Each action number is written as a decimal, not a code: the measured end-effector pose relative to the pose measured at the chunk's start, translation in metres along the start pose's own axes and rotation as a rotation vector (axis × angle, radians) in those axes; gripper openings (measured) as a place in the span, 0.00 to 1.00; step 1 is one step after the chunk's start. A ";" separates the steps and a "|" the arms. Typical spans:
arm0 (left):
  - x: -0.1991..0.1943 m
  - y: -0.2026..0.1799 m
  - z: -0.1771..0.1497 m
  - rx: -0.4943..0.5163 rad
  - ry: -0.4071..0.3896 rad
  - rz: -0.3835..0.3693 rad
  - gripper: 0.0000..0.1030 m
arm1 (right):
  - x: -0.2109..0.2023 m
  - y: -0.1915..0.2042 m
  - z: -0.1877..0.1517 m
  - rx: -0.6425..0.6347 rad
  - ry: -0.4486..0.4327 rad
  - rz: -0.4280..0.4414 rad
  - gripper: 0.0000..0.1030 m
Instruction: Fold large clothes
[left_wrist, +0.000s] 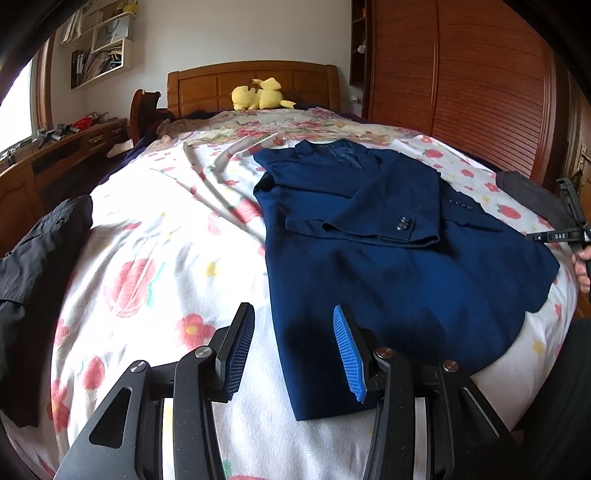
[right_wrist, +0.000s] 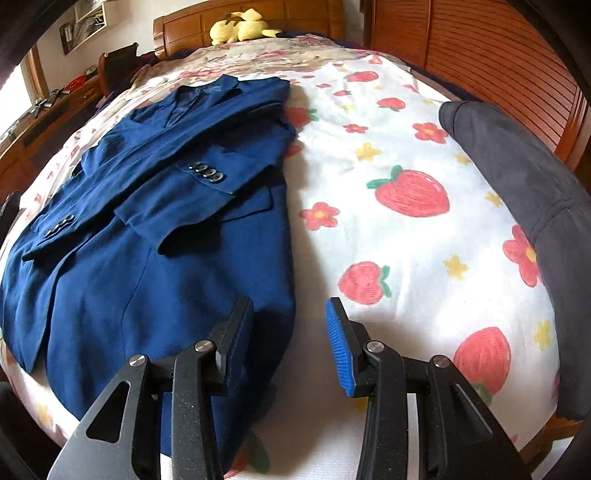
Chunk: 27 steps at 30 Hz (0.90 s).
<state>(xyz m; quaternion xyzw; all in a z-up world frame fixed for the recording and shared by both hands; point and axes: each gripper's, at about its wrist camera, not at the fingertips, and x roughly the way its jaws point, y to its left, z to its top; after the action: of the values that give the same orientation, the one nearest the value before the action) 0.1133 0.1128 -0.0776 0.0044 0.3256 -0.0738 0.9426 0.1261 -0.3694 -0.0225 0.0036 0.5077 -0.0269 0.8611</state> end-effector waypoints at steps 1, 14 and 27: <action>-0.001 0.000 0.000 -0.003 0.005 -0.002 0.45 | 0.001 0.001 -0.001 0.001 0.012 0.007 0.40; -0.002 -0.003 -0.015 0.019 0.087 -0.003 0.45 | -0.028 0.043 -0.017 -0.077 -0.033 0.220 0.31; -0.005 -0.007 -0.017 0.030 0.079 0.000 0.45 | -0.014 0.036 -0.035 -0.128 -0.037 0.139 0.39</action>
<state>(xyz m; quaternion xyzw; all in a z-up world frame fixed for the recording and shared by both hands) 0.0984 0.1073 -0.0879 0.0215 0.3613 -0.0783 0.9289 0.0908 -0.3313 -0.0279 -0.0170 0.4909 0.0653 0.8686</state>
